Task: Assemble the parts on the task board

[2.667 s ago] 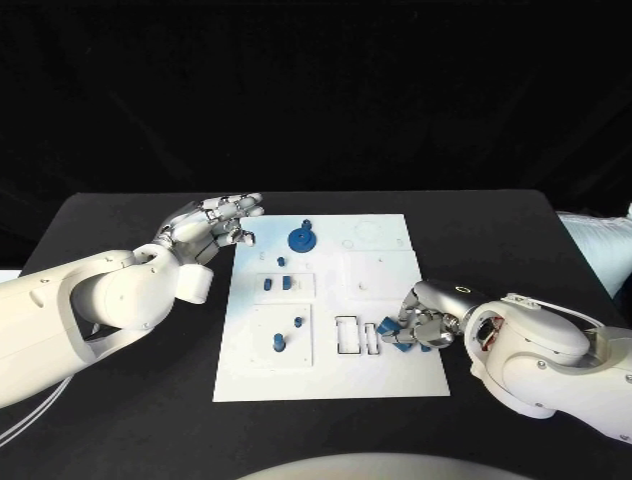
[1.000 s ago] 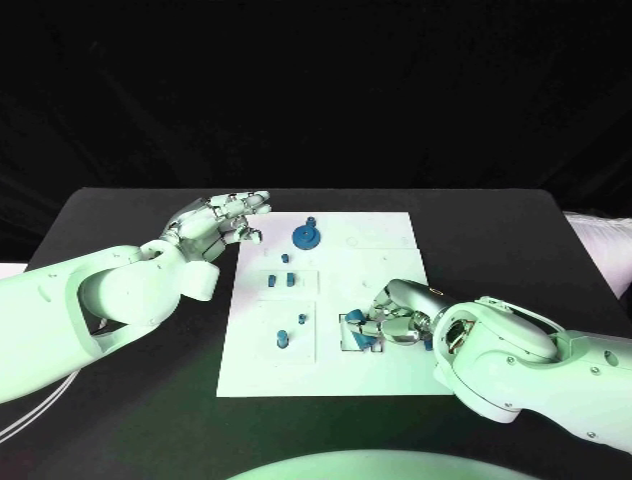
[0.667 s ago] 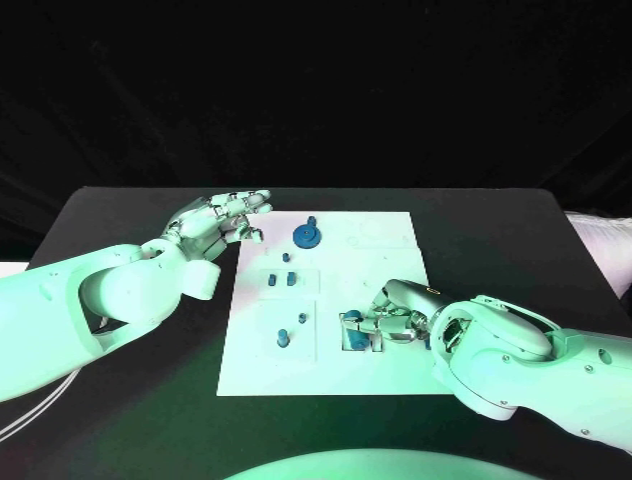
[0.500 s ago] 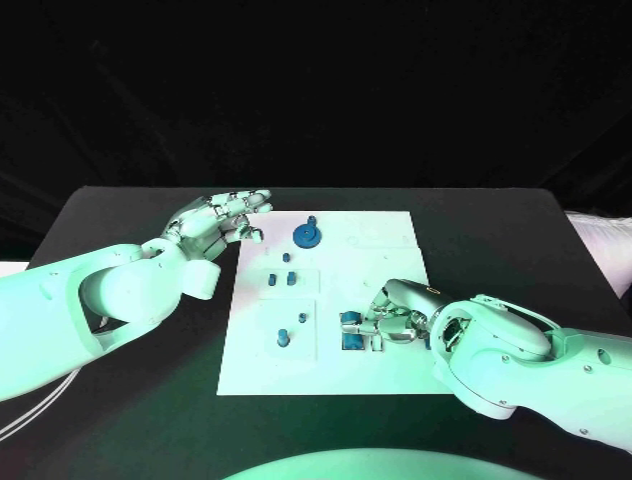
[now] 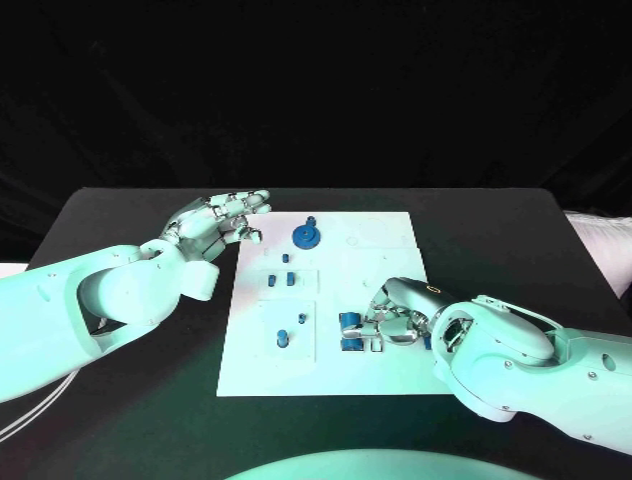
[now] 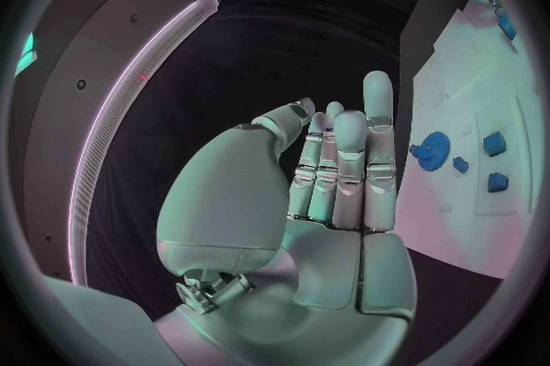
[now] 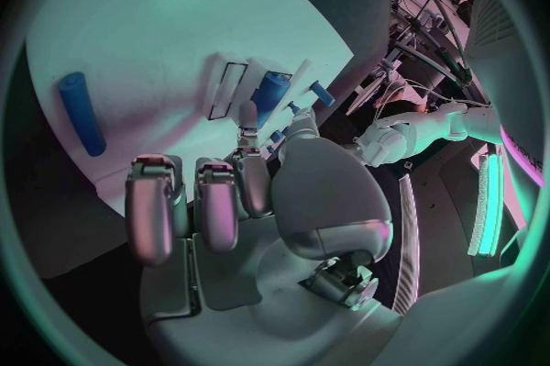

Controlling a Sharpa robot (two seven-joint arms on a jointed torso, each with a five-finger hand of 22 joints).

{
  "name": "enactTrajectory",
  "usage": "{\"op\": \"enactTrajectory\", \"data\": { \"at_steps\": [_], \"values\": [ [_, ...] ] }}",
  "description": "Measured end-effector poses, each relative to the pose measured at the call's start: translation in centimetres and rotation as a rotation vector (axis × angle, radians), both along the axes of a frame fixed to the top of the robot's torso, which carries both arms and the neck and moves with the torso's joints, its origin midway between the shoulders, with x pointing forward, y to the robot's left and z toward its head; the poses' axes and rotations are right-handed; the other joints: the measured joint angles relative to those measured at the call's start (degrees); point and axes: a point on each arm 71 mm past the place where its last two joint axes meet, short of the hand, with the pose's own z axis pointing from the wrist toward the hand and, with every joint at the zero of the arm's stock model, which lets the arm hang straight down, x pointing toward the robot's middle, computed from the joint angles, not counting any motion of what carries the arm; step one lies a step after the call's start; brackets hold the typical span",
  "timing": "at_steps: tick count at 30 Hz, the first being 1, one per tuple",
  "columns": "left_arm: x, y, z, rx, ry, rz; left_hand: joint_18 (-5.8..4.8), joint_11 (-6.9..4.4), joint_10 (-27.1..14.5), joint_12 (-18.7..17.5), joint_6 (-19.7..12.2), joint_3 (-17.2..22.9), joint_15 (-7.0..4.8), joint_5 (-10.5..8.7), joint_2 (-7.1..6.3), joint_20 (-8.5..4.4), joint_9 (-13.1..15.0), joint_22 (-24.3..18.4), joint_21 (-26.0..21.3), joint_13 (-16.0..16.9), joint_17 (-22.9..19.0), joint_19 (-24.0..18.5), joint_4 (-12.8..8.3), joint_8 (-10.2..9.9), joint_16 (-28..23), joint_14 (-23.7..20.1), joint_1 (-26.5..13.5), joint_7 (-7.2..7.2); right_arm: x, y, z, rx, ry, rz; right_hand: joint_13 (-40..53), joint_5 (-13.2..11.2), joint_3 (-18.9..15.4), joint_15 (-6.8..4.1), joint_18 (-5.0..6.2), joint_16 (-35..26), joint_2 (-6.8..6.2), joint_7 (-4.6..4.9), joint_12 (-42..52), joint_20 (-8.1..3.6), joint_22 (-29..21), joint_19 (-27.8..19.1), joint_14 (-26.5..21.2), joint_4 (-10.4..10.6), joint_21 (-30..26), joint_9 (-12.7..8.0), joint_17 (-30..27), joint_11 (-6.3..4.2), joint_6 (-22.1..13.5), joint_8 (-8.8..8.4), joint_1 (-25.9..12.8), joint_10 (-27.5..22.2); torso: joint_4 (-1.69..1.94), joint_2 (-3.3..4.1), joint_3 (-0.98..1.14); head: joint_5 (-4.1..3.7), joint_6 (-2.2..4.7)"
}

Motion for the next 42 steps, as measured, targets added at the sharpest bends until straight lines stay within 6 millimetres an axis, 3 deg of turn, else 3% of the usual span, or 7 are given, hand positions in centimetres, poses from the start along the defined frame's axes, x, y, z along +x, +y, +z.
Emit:
{"op": "enactTrajectory", "data": {
  "at_steps": [5,13,18,29,34,42],
  "values": [
    [0.0,0.0,0.0,0.000,0.000,0.001,0.00,0.00,0.0,0.0,0.0,0.0,0.00,0.00,0.00,0.00,0.0,0.0,0.0,0.0,0.0,0.0,0.0,0.0,0.0,0.0,0.0,0.00,-0.3,-0.2,0.3,0.004,-0.017,0.002,0.2,-0.7,2.0,0.12,0.05,0.0,-0.86,0.20,0.6,0.00,0.0,0.0,-0.1,-3.5,0.0,0.7,0.0,0.02,-0.2,-0.33,5.7,0.0,-0.04,0.02,0.01,0.04,0.01],
    [0.0,0.0,0.0,0.000,0.000,-0.001,0.00,0.00,0.0,0.0,0.0,0.0,0.00,0.00,0.00,0.00,0.0,0.0,0.0,0.0,0.0,0.0,0.0,0.0,0.0,0.0,0.0,0.00,-0.4,-2.9,1.7,0.031,-0.060,-0.052,0.5,4.5,2.5,0.84,0.07,0.0,-0.19,1.66,0.7,0.02,0.0,0.0,0.0,-3.7,0.0,0.1,0.0,0.44,-3.9,-3.20,6.6,0.4,-0.26,-0.11,-0.02,-0.65,0.29],
    [0.0,-0.1,0.0,-0.001,0.000,-0.003,0.00,0.00,0.0,0.0,0.0,0.0,0.00,0.00,0.00,0.00,0.0,0.0,0.0,0.0,0.0,0.0,0.0,0.0,0.0,0.0,0.0,0.00,-0.1,-5.9,3.2,0.045,-0.078,-0.094,6.6,6.8,3.1,1.84,0.09,0.0,1.16,2.85,-0.8,1.07,0.0,0.0,0.0,-3.6,0.0,-1.2,0.0,1.47,-5.7,-5.47,7.9,0.4,-0.37,-0.22,-0.05,-1.46,0.62],
    [0.0,-0.3,0.0,-0.002,0.000,-0.006,0.00,0.00,0.0,0.0,0.0,0.0,0.00,0.00,0.00,0.00,0.0,0.0,0.0,0.0,0.0,0.0,0.0,0.0,0.0,0.0,0.0,0.00,-0.3,-9.5,3.3,-0.039,-0.071,-0.101,9.0,8.2,3.5,1.86,0.09,0.0,1.85,2.76,-1.1,1.06,0.0,0.0,0.0,-3.9,0.0,-2.1,0.0,1.79,-5.2,-5.94,8.6,0.1,-0.53,-0.20,0.00,-2.61,1.12],
    [0.0,-0.3,0.0,-0.003,0.000,-0.007,0.00,0.00,0.0,0.0,0.0,0.0,0.00,0.00,0.00,0.00,0.0,0.0,0.0,0.0,0.0,0.0,0.0,0.0,0.0,0.0,0.0,0.00,-0.4,-10.0,2.7,-0.102,-0.060,-0.079,9.0,8.6,3.4,1.86,0.09,0.0,1.85,2.61,-1.1,1.06,0.0,0.0,0.0,-3.9,0.0,-2.2,0.0,1.80,-4.6,-5.94,8.6,0.0,-0.50,-0.17,0.02,-2.92,1.15],
    [0.0,-0.2,0.0,-0.003,0.000,-0.007,0.00,0.20,-0.2,0.0,0.0,0.0,0.18,0.00,0.00,0.00,0.0,0.0,0.0,0.0,-0.1,0.0,0.0,0.0,0.0,-0.2,0.0,0.00,-0.7,-9.6,1.2,-0.159,-0.026,-0.047,9.0,8.9,3.0,1.86,0.09,0.0,1.84,2.58,-1.1,1.06,0.0,0.0,0.0,-3.5,0.0,-2.4,0.0,1.88,-4.2,-5.94,8.6,0.0,-0.46,-0.14,0.05,-2.80,1.10]
  ]
}}
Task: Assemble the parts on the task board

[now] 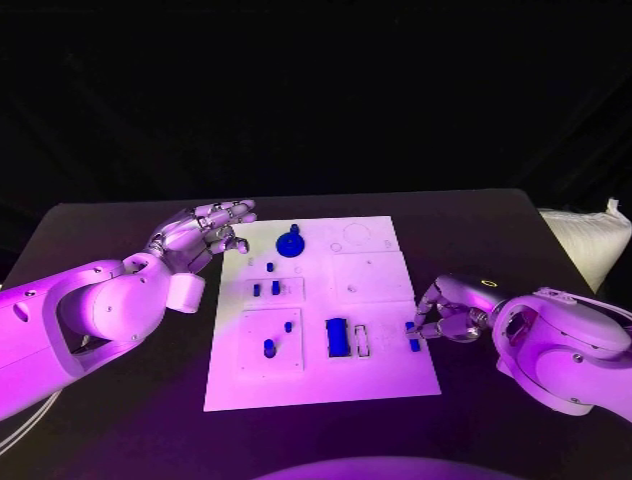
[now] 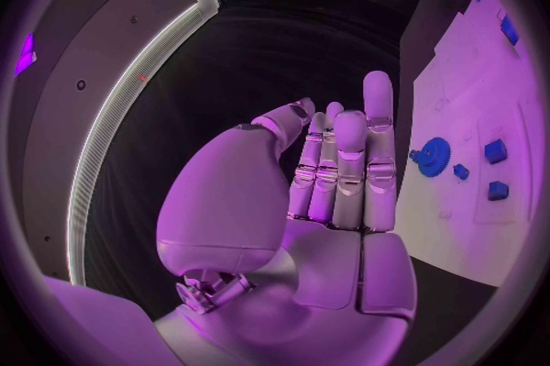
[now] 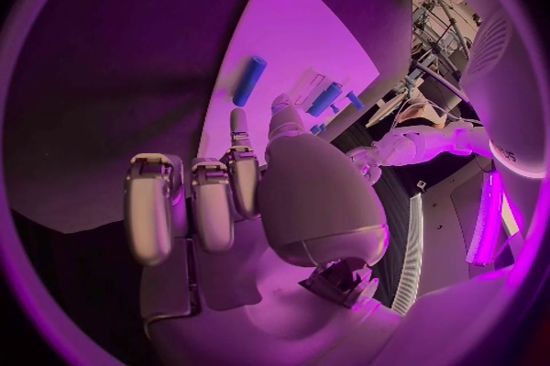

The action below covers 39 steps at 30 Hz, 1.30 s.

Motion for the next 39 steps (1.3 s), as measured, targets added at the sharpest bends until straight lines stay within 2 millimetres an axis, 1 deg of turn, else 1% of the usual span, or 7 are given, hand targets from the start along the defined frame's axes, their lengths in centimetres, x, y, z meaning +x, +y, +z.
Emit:
{"op": "enactTrajectory", "data": {
  "at_steps": [15,19,24,28,32,37,39],
  "values": [
    [0.0,0.1,0.0,0.000,0.000,0.001,0.00,0.01,0.0,0.0,0.0,0.0,0.00,0.00,0.00,0.00,0.0,0.0,0.0,0.0,0.0,0.0,0.0,0.0,0.0,0.0,0.0,0.00,0.1,0.5,-1.3,-0.075,0.027,0.026,0.0,0.0,-0.1,0.00,0.00,0.0,-0.19,-0.52,0.1,0.00,0.0,0.0,0.0,0.4,0.0,0.0,0.0,0.00,0.9,0.00,-0.2,0.0,0.05,-0.01,-0.04,0.32,-0.26],
    [0.0,0.1,0.0,0.000,0.000,0.000,0.00,0.01,0.0,0.0,0.0,0.0,0.00,0.00,0.00,0.00,0.0,0.0,0.0,0.0,0.0,0.0,0.0,0.0,0.0,0.0,0.0,0.00,0.2,0.9,-1.4,-0.090,0.024,0.040,0.0,-1.2,0.5,0.00,0.01,0.0,-0.67,-0.56,0.2,0.00,0.0,0.0,0.0,-0.2,0.0,0.0,0.0,0.00,1.4,0.09,0.4,0.0,0.05,-0.01,-0.05,0.36,-0.31],
    [0.0,0.1,0.0,0.000,0.000,0.001,0.00,0.01,0.0,0.0,0.0,0.0,0.00,0.00,0.00,0.00,0.0,0.0,0.0,0.0,0.0,0.0,0.0,0.0,0.0,0.0,0.0,0.00,0.4,1.5,-1.5,-0.114,0.008,0.065,0.0,-8.9,3.7,0.08,0.01,0.0,-1.00,-0.74,0.4,0.00,0.0,0.0,-0.1,-2.9,0.0,-0.1,0.0,0.29,1.8,-0.46,3.3,-0.5,0.08,-0.01,-0.05,0.42,-0.45],
    [0.0,0.1,0.0,0.001,0.001,0.001,0.00,0.01,0.0,0.0,0.0,0.0,0.00,0.00,0.00,0.00,0.0,0.0,0.0,0.0,0.0,0.0,0.0,0.0,0.0,0.0,0.0,0.00,0.5,2.0,-1.5,-0.131,-0.010,0.087,0.5,-10.2,6.9,-0.28,0.01,0.0,-2.04,-0.65,-0.1,0.00,0.0,0.0,0.0,-5.4,0.0,-0.1,0.0,0.20,1.9,-1.11,5.1,-0.6,0.07,-0.01,-0.07,0.46,-0.52],
    [0.0,0.1,0.0,0.000,0.001,0.000,0.00,0.01,0.0,0.0,0.0,0.0,0.00,0.00,0.00,0.00,0.0,0.0,0.0,0.0,0.0,0.0,0.0,0.0,0.0,0.0,0.0,0.00,0.7,2.6,-1.5,-0.145,-0.028,0.107,0.5,-10.2,10.0,-0.28,0.01,0.2,-2.33,-0.57,-0.3,0.00,0.0,0.0,0.0,-6.9,0.0,-0.1,0.0,0.20,2.0,-1.72,5.4,-0.6,0.06,-0.02,-0.08,0.50,-0.58],
    [0.0,0.1,0.0,0.000,0.001,0.000,0.00,0.01,0.0,0.0,0.0,0.0,0.00,0.00,0.00,0.00,0.0,0.0,0.0,0.0,-0.1,0.0,0.0,0.0,0.0,0.0,0.0,0.00,0.8,3.1,-1.5,-0.159,-0.043,0.128,0.5,-7.7,14.2,-0.28,0.01,0.2,-2.55,-0.29,-0.5,0.00,0.0,0.0,0.0,-8.2,0.0,-0.2,0.0,0.20,1.7,-2.83,5.6,-0.6,0.07,-0.03,-0.09,0.51,-0.64],
    [0.0,0.1,0.0,0.000,0.001,-0.001,0.00,0.00,0.0,0.0,0.0,0.0,0.00,0.00,0.00,0.00,0.0,0.0,0.0,0.0,-0.1,0.0,0.0,0.0,0.0,0.0,0.0,0.00,0.8,3.3,-1.5,-0.163,-0.047,0.135,0.5,-6.6,16.0,-0.28,0.01,0.2,-2.55,-0.28,-0.5,0.00,0.0,0.0,0.0,-8.5,0.0,-1.8,0.0,0.20,1.7,-2.90,5.6,-0.6,0.07,-0.03,-0.09,0.51,-0.64]
  ]
}}
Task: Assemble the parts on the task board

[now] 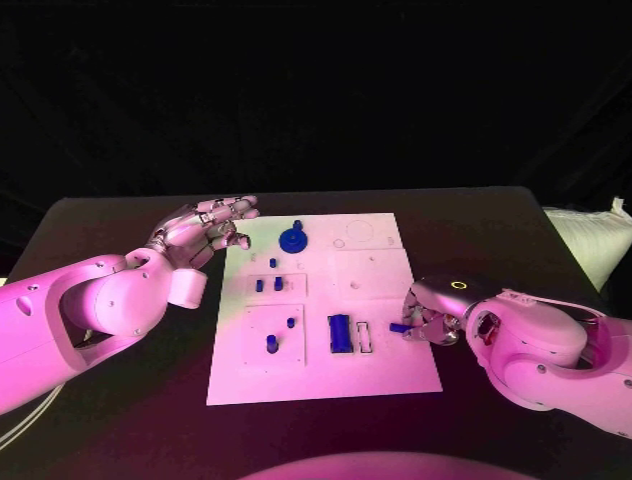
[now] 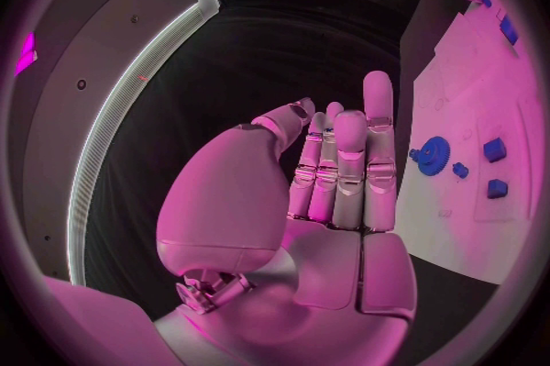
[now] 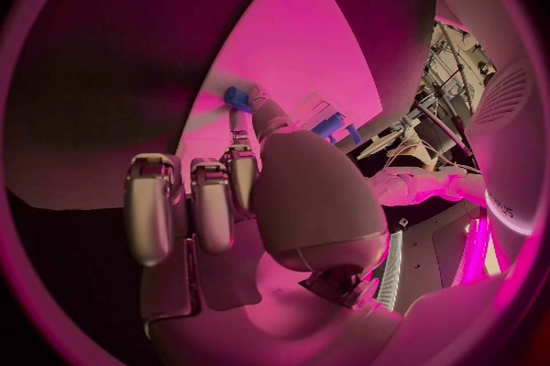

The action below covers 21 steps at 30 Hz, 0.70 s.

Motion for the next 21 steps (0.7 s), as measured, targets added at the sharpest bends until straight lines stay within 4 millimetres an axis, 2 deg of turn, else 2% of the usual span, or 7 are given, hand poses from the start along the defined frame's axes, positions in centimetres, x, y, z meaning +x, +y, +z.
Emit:
{"op": "enactTrajectory", "data": {
  "at_steps": [4,8,13,18,19,21],
  "values": [
    [-0.02,0.00,0.00,0.000,0.000,-0.001,0.00,0.00,0.0,0.0,0.0,0.0,0.00,0.00,0.00,0.00,0.0,0.0,0.0,0.0,0.0,0.0,0.0,0.0,0.0,0.0,0.0,0.00,0.11,0.15,0.03,-0.009,-0.004,0.009,-0.7,1.7,4.3,0.00,0.01,0.0,0.48,0.08,-0.3,0.00,0.0,0.0,0.0,0.4,0.0,-1.1,0.0,0.12,-0.1,-0.89,-0.5,0.1,0.03,0.01,0.01,0.11,-0.04],
    [-0.06,-0.04,0.02,0.001,-0.001,-0.003,0.00,0.00,0.0,0.0,0.0,0.0,0.00,0.00,0.00,0.00,0.0,0.0,0.0,0.0,0.0,0.0,0.0,0.0,0.0,0.0,0.0,0.00,0.30,0.34,0.11,-0.011,-0.008,0.014,-1.4,2.2,10.9,0.01,0.01,0.0,1.20,0.36,-0.3,0.14,0.0,0.1,0.0,1.0,0.0,-2.7,0.0,0.24,-0.4,-1.94,-1.3,0.0,0.03,0.01,-0.01,0.18,-0.08],
    [-0.13,-0.14,0.05,0.003,-0.003,-0.008,0.00,0.00,0.0,0.3,0.0,0.0,0.00,0.00,0.00,0.00,0.0,0.0,0.0,0.0,0.0,0.0,0.0,0.0,0.0,0.0,0.0,0.00,0.52,0.46,0.08,-0.014,-0.010,0.016,-9.5,2.3,16.7,0.46,0.01,0.0,-0.84,0.62,-0.5,0.41,0.0,0.0,0.0,1.2,0.0,-2.9,0.0,0.32,-0.2,-1.68,-5.6,-0.1,0.01,0.00,-0.01,0.26,-0.20],
    [-0.17,-0.21,0.07,0.004,-0.005,-0.011,0.00,0.00,0.0,0.3,0.0,0.0,0.00,0.00,0.00,0.00,0.0,0.0,0.0,0.0,-0.1,0.0,0.0,0.0,0.0,0.0,0.0,0.00,0.70,0.63,0.04,-0.014,-0.010,0.017,-9.7,2.3,19.6,0.55,0.01,0.0,-2.29,0.58,-0.8,0.41,0.0,0.0,0.1,1.1,0.0,-3.3,0.0,0.32,-0.1,-1.21,-7.9,-0.1,-0.01,-0.03,-0.01,0.34,-0.25],
    [-0.18,-0.23,0.07,0.004,-0.005,-0.011,0.00,0.00,0.0,0.3,0.0,0.0,0.00,0.00,0.00,0.00,0.0,0.0,0.0,0.0,-0.1,0.0,0.0,0.0,0.0,0.0,0.0,0.00,0.74,0.67,0.02,-0.015,-0.010,0.017,-9.7,2.1,19.9,0.56,0.01,0.0,-2.56,0.76,-0.6,0.41,0.0,0.0,0.1,1.3,0.0,-3.4,0.0,0.33,0.1,-1.12,-8.2,-0.1,-0.03,-0.05,-0.01,0.34,-0.25],
    [-0.19,-0.26,0.08,0.004,-0.006,-0.012,0.00,0.00,0.0,0.3,0.0,0.0,0.00,0.00,0.00,0.00,0.0,0.0,0.0,0.0,-0.1,0.0,0.0,0.0,0.0,0.0,0.0,0.00,0.80,0.75,0.00,-0.017,-0.013,0.018,-9.7,1.0,20.7,0.57,0.01,0.1,-3.13,0.50,-0.3,0.41,0.0,0.0,0.1,1.6,0.0,-3.5,0.0,0.35,0.3,-0.97,-8.7,0.0,-0.03,-0.05,-0.01,0.34,-0.25]
  ]
}}
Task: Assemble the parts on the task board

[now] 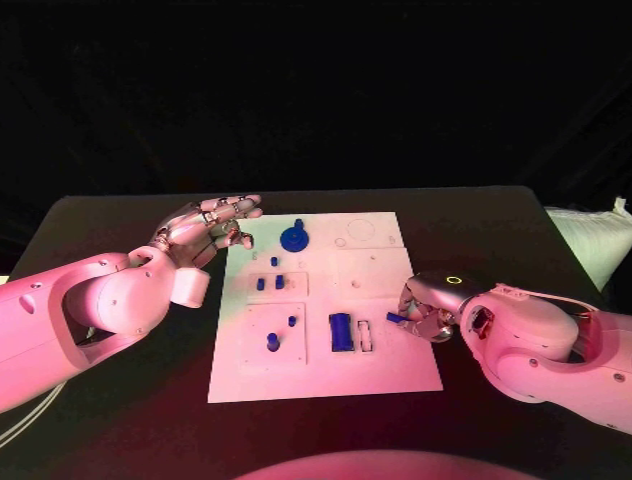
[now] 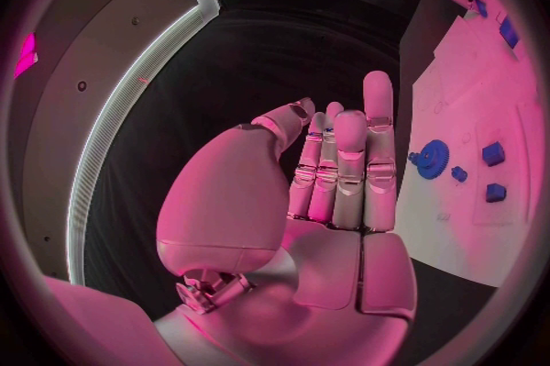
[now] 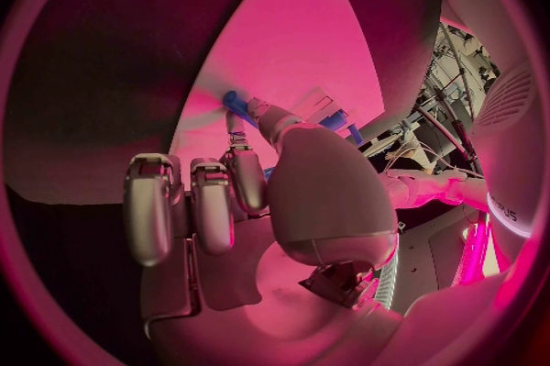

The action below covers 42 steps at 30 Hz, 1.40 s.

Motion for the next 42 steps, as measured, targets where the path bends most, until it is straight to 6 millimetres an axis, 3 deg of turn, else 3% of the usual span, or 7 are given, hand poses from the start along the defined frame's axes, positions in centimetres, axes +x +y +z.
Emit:
{"op": "enactTrajectory", "data": {
  "at_steps": [5,16,26,42],
  "values": [
    [0.0,-0.1,0.0,0.002,-0.002,-0.003,0.00,0.00,0.0,0.0,0.0,0.0,0.00,0.00,0.00,0.00,0.0,0.0,0.0,0.0,0.0,0.0,0.0,0.0,0.0,0.0,0.0,0.00,0.1,0.4,-0.1,-0.013,-0.017,0.009,0.0,-1.2,0.9,0.10,0.00,0.1,-0.91,-0.23,0.9,0.00,0.0,0.0,0.1,0.7,0.3,-0.2,0.0,0.09,0.6,-0.04,-0.9,0.1,-0.05,0.00,-0.01,-0.05,0.04],
    [-0.1,-0.2,0.1,0.006,-0.007,-0.009,0.00,0.00,0.0,0.0,0.0,0.0,-0.21,0.00,0.00,0.00,0.0,-0.1,0.0,0.0,-0.1,0.0,0.0,0.0,0.0,-0.2,0.0,0.00,-0.2,0.9,-0.1,-0.010,-0.054,0.013,0.0,-1.9,1.3,0.11,-0.63,0.4,-1.45,-0.33,1.6,0.00,0.0,0.0,0.1,1.1,0.6,-0.4,0.0,0.13,1.3,-0.32,-1.5,0.2,0.00,0.04,0.04,-0.10,0.11],
    [-0.1,-0.1,0.1,0.008,-0.008,-0.010,0.00,-0.21,-0.2,0.0,0.0,0.0,-0.21,0.00,0.22,0.00,0.0,-0.1,0.0,0.0,-0.1,0.0,0.0,0.0,0.0,-0.2,0.2,0.00,-1.8,0.7,-0.2,0.174,0.014,-0.094,0.0,-1.9,1.3,0.08,-0.62,0.4,-2.04,-0.34,1.6,0.00,0.0,0.0,0.1,1.2,0.6,-0.4,0.0,-0.20,1.3,-0.01,-2.0,0.5,0.01,0.15,0.08,0.13,-0.04],
    [-0.3,-0.4,0.1,0.007,-0.008,-0.017,0.00,-0.21,-0.2,0.4,0.0,0.0,-0.21,0.00,0.22,0.00,0.0,0.0,0.0,0.0,-0.3,0.0,0.0,0.2,0.0,-0.2,0.2,0.00,-2.4,1.1,-0.2,0.371,0.158,-0.238,0.0,0.8,0.4,-0.12,-0.59,0.6,-2.24,-0.45,2.2,-0.01,0.0,0.0,-0.1,1.4,0.9,-0.4,0.0,-0.50,1.9,0.11,-3.6,0.8,0.03,0.12,0.02,0.20,-0.65]
  ]
}}
